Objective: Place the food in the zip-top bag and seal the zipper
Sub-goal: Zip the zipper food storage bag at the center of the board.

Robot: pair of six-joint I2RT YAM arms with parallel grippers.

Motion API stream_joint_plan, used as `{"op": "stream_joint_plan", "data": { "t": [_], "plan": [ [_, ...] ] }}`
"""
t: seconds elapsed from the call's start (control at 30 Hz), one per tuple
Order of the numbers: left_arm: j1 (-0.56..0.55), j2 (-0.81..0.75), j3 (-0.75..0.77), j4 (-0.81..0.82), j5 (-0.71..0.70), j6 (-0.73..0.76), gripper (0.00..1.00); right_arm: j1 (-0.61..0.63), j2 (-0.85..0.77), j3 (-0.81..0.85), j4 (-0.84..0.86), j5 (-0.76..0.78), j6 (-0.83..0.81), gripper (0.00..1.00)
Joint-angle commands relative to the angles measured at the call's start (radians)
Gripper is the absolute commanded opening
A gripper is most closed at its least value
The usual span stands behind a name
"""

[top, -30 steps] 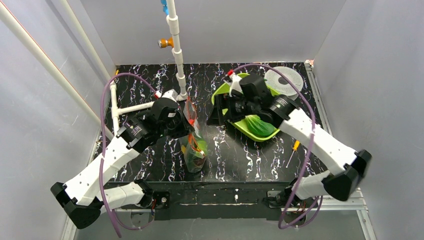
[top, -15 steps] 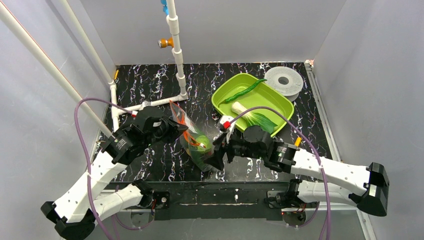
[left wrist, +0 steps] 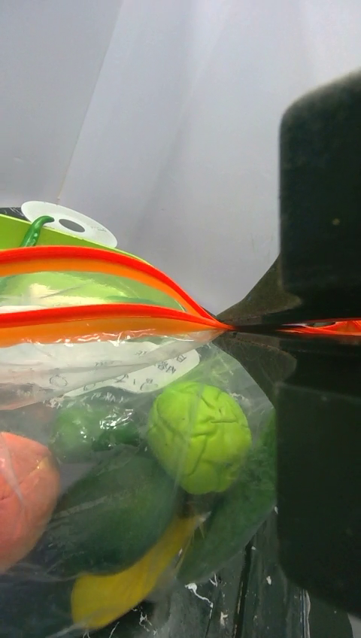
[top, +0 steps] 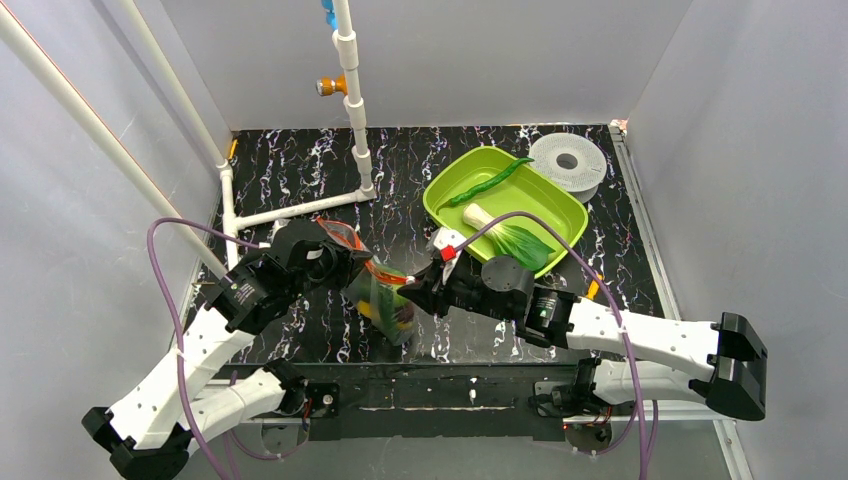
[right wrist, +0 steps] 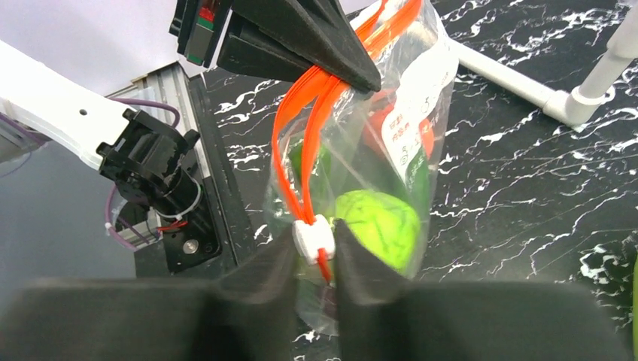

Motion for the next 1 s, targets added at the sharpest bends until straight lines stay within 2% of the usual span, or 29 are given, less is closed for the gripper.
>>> {"op": "stream_joint_plan", "data": {
  "t": [0.0, 0.07, 0.13, 0.23, 0.3, 0.37, 0.47, 0.57, 0.73, 0.87, 0.97],
  "plan": [
    [0.005, -0.021, -0.02, 0.029, -0.018, -0.046, 0.0, -0.016, -0.01, 0.044, 0.069, 0.009, 0.048, 0.09],
    [0.005, -0.028, -0.031, 0.041, -0.019, -0.033, 0.0, -0.044, -0.017, 0.049, 0.051, -0.046, 0.071, 0.02],
    [0.006, -0.039, -0.039, 0.044, -0.023, 0.006, 0.03, -0.084, -0.021, 0.068, 0.011, -0.122, 0.093, 0.01],
    [0.007, -0.073, -0.053, 0.025, -0.045, 0.11, 0.26, -0.165, -0.017, 0.089, -0.036, -0.268, 0.115, 0.01],
    [0.008, -0.093, -0.041, 0.037, -0.061, 0.268, 0.43, -0.223, -0.002, 0.109, -0.074, -0.375, 0.119, 0.01],
    [0.008, -0.099, -0.012, 0.043, -0.055, 0.442, 0.56, -0.277, 0.016, 0.126, -0.1, -0.485, 0.114, 0.01],
    [0.008, -0.08, 0.042, 0.128, 0.095, 0.821, 0.69, -0.348, 0.061, 0.164, -0.152, -0.641, 0.091, 0.01],
    [0.008, -0.02, 0.128, 0.134, 0.324, 1.135, 0.75, -0.399, 0.111, 0.218, -0.217, -0.779, 0.066, 0.01],
    [0.008, 0.09, 0.225, 0.135, 0.696, 1.491, 0.8, -0.438, 0.151, 0.265, -0.316, -0.876, 0.025, 0.01],
    [0.008, 0.156, 0.249, 0.187, 0.753, 1.657, 0.81, -0.454, 0.145, 0.27, -0.357, -0.905, 0.018, 0.01],
    [0.008, 0.159, 0.201, 0.283, 0.785, 1.762, 0.82, -0.459, 0.132, 0.266, -0.367, -0.914, 0.021, 0.01]
  ]
}}
